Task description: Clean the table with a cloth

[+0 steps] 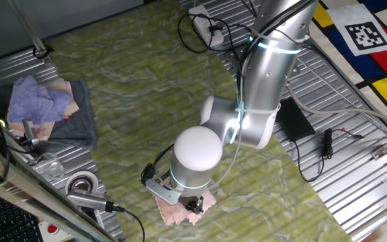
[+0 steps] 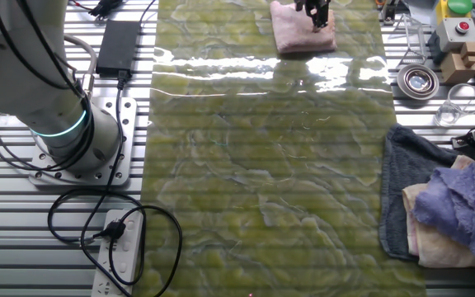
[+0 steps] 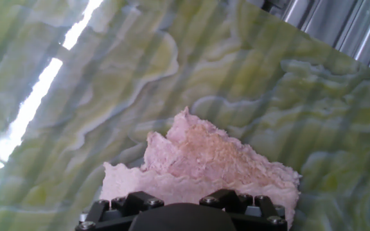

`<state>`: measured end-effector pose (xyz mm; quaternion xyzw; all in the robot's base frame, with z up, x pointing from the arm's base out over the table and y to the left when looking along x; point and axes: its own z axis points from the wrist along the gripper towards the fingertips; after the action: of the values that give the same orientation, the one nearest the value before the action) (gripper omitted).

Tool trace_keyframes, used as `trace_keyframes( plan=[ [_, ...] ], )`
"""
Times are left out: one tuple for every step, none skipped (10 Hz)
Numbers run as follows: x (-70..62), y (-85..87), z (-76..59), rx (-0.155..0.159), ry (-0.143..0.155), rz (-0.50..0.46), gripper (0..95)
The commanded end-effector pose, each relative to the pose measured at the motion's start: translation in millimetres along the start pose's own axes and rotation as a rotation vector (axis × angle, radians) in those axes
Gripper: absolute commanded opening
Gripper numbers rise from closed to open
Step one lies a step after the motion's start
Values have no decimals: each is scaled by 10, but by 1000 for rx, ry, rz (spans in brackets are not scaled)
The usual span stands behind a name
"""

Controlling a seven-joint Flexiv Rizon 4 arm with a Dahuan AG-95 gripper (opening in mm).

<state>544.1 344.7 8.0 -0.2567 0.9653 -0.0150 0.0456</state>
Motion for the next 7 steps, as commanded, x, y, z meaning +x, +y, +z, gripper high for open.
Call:
trace_keyframes(
  plan=[
    [4,-2,0,-2,-4,5,190],
    [5,-2,0,-4,-5,6,0],
    [5,-2,1,-4,-7,6,0],
    [11,-13,-4,-4,-8,0,0],
    [22,-33,-14,-6,-7,-12,0],
    [33,-52,-23,-9,-7,-21,0],
    [55,-90,-42,-8,-7,-45,0]
  ],
)
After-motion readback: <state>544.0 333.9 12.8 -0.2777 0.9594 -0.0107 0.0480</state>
